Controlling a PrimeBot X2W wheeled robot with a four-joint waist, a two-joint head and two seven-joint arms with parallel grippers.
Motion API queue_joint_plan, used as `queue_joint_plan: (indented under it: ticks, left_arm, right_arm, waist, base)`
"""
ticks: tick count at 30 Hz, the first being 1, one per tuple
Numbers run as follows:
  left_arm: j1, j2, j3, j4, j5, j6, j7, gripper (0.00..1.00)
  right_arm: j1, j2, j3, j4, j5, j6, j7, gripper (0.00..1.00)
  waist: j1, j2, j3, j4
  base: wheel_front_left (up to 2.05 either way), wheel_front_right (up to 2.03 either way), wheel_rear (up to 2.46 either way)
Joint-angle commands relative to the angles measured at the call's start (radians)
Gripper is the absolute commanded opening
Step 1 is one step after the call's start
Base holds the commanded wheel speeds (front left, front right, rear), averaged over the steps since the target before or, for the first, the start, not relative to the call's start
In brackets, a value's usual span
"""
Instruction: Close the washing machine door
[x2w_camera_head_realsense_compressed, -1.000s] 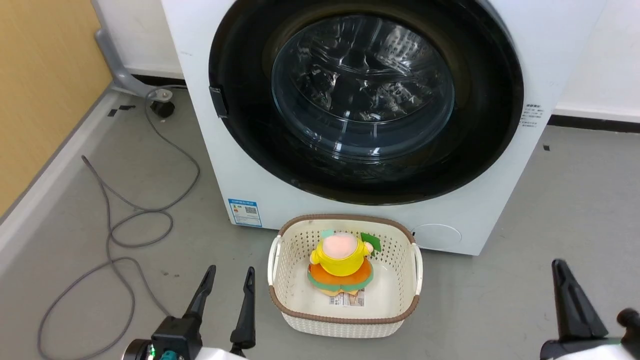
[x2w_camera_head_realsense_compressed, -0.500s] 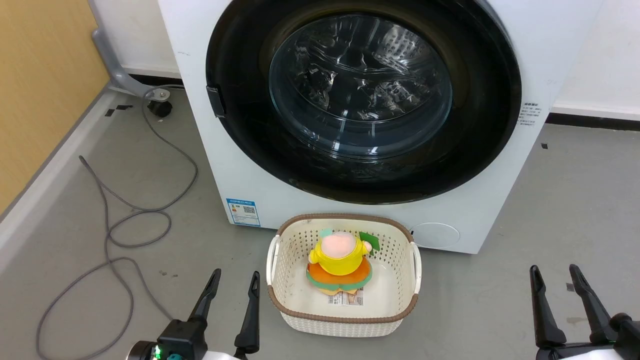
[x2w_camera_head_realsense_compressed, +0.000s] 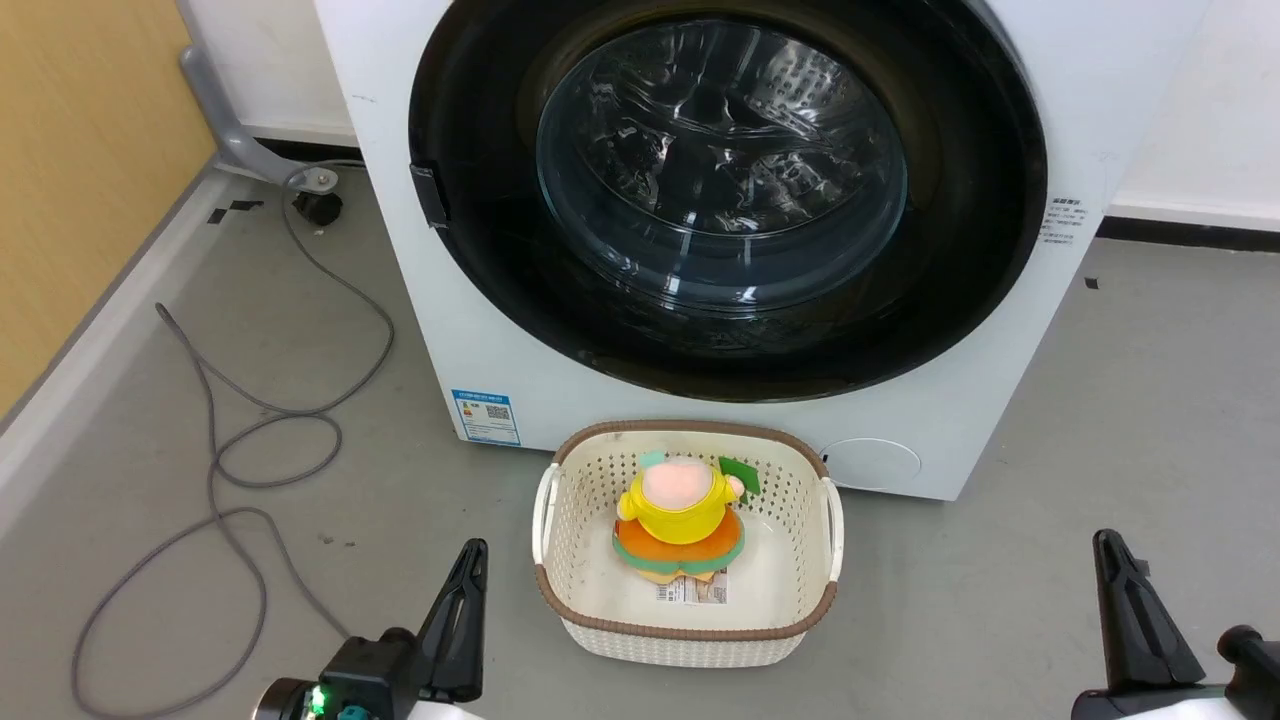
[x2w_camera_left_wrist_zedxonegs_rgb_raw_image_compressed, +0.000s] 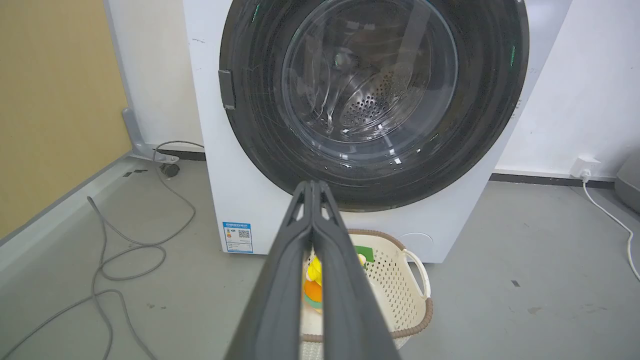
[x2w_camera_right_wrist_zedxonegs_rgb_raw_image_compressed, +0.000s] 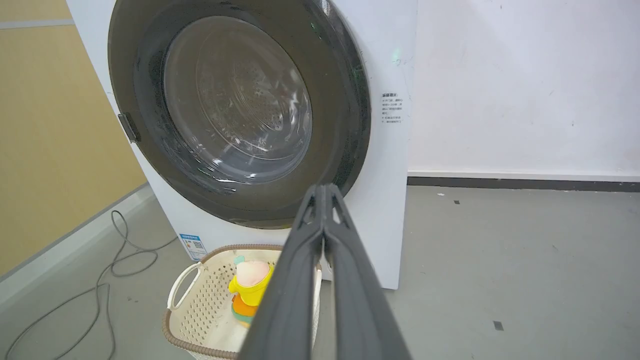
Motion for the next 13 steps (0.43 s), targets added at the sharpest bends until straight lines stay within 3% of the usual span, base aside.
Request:
queue_joint_plan:
  ticks: [1, 13]
  left_arm:
    - [-0.002, 0.0, 0.004, -0.003, 0.004, 0.0, 0.005, 0.0]
    - [-0.008, 0.0, 0.02, -0.012, 0.018, 0.001, 0.03, 0.0]
  right_arm:
    - [-0.003, 0.002, 0.002, -0.001, -0.006, 0.0, 0.006, 0.0]
    - [-0.014, 0.008, 0.009, -0.003, -0.027, 0.0, 0.028, 0.0]
  waist:
    - [0.0, 0.0, 0.0, 0.0]
    - [0.0, 0.0, -0.001, -0.006]
  base:
    - [0.0, 0.0, 0.0]
    - [0.0, 0.0, 0.0]
